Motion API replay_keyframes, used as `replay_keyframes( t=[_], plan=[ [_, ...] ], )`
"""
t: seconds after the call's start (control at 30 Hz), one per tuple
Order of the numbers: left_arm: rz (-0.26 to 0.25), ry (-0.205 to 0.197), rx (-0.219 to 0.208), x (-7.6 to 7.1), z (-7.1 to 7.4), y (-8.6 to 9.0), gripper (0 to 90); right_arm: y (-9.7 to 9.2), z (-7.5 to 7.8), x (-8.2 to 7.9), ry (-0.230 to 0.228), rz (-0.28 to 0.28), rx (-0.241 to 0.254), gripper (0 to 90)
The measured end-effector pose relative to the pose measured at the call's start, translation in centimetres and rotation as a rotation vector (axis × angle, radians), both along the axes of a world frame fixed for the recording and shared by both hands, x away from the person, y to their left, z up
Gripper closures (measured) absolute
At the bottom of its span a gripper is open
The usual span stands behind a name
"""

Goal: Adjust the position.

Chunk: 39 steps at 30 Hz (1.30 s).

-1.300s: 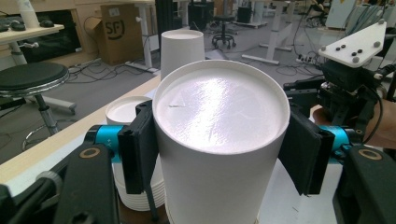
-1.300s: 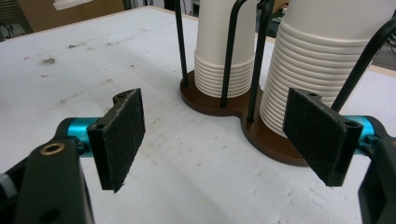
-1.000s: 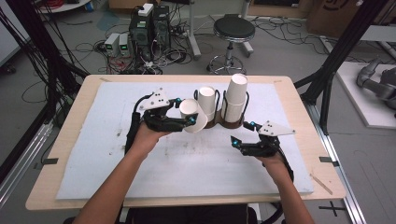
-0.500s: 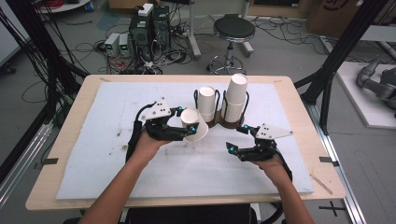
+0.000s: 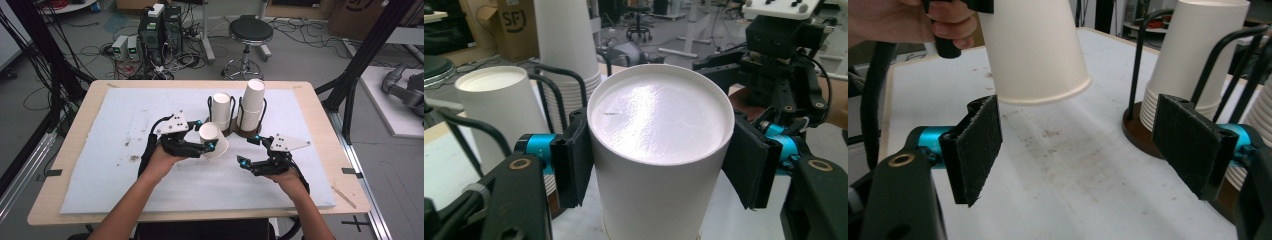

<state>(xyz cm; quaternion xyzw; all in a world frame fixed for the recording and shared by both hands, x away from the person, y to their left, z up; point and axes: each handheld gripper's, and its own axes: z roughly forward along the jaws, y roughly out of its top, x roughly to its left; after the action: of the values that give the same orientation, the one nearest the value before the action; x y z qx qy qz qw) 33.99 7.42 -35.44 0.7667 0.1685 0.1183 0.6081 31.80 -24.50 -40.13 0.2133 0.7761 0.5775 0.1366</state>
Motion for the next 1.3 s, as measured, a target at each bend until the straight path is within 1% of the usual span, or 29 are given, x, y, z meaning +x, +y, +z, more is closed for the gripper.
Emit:
replay_keyframes(
  t=[0.07,0.1,0.17,0.2,0.3,0.43,0.47,0.53,0.63,0.77,0.87,0.9,0.97,1.0,1.03,1.07,1.13,1.17,1.2,1.23,1.3],
  plan=[
    [-0.011,0.002,-0.001,-0.1,0.0,-0.3,35.6,0.1,0.0,0.0,-0.001,0.003,0.002,20.7],
    [-0.024,0.000,0.006,-0.2,0.0,-0.4,35.6,0.2,0.0,-0.1,0.003,0.012,0.004,20.7],
    [-0.030,-0.001,0.008,-0.3,-0.1,-0.6,35.5,0.2,0.0,-0.1,0.001,0.014,0.007,20.7],
    [-0.036,0.000,0.003,-0.4,-0.1,-0.7,35.5,0.3,0.1,-0.2,-0.001,0.021,0.015,20.7],
    [-0.054,-0.001,0.010,-0.7,-0.3,-1.2,35.5,0.5,0.1,-0.4,0.002,0.043,0.022,20.7],
    [-0.059,0.003,0.008,-0.9,-0.5,-1.7,35.5,1.0,0.1,-0.6,0.001,0.063,0.025,20.7],
    [-0.059,0.001,0.007,-0.9,-0.6,-1.9,35.5,1.1,0.1,-0.6,-0.007,0.065,0.022,20.7],
    [-0.053,-0.001,0.007,-1.0,-0.6,-2.1,35.5,1.2,0.1,-0.6,-0.008,0.063,0.023,20.7],
    [-0.034,0.006,0.006,-1.0,-0.8,-2.5,35.5,1.2,0.1,-0.6,-0.020,0.059,0.029,20.7],
    [-0.040,0.009,0.008,-1.0,-0.9,-2.8,35.5,1.3,0.1,-0.6,-0.024,0.058,0.030,20.7],
    [-0.055,0.007,0.009,-1.1,-0.9,-3.2,35.5,1.4,0.1,-0.6,-0.025,0.060,0.033,20.7],
    [-0.060,0.008,0.011,-1.2,-1.0,-3.3,35.5,1.5,0.1,-0.6,-0.031,0.063,0.030,20.7],
    [-0.076,0.008,0.008,-1.2,-1.0,-3.5,35.5,1.5,0.1,-0.6,-0.026,0.067,0.031,20.7],
    [-0.097,0.005,0.012,-1.2,-1.0,-3.5,35.5,1.7,0.0,-0.7,-0.027,0.078,0.033,20.7],
    [-0.107,0.007,0.004,-1.3,-1.1,-3.5,35.5,1.7,0.0,-0.7,-0.032,0.080,0.031,20.7],
    [-0.107,0.007,0.004,-1.3,-1.1,-3.5,35.5,1.9,0.0,-0.8,-0.027,0.090,0.032,20.7],
    [-0.123,0.003,0.004,-1.3,-1.1,-3.5,35.5,2.1,0.0,-0.8,-0.028,0.103,0.033,20.7],
    [-0.131,0.003,-0.002,-1.3,-1.1,-3.5,35.5,2.1,0.0,-0.8,-0.028,0.103,0.033,20.7],
    [-0.138,0.003,-0.005,-1.4,-1.0,-3.5,35.5,2.2,0.0,-0.8,-0.032,0.115,0.035,20.7],
    [-0.150,0.003,-0.009,-1.4,-1.0,-3.6,35.5,2.3,-0.1,-0.9,-0.027,0.122,0.034,20.7],
    [-0.157,0.004,-0.014,-1.5,-1.0,-3.7,35.5,2.4,-0.1,-0.9,-0.027,0.130,0.032,20.7]
  ],
)
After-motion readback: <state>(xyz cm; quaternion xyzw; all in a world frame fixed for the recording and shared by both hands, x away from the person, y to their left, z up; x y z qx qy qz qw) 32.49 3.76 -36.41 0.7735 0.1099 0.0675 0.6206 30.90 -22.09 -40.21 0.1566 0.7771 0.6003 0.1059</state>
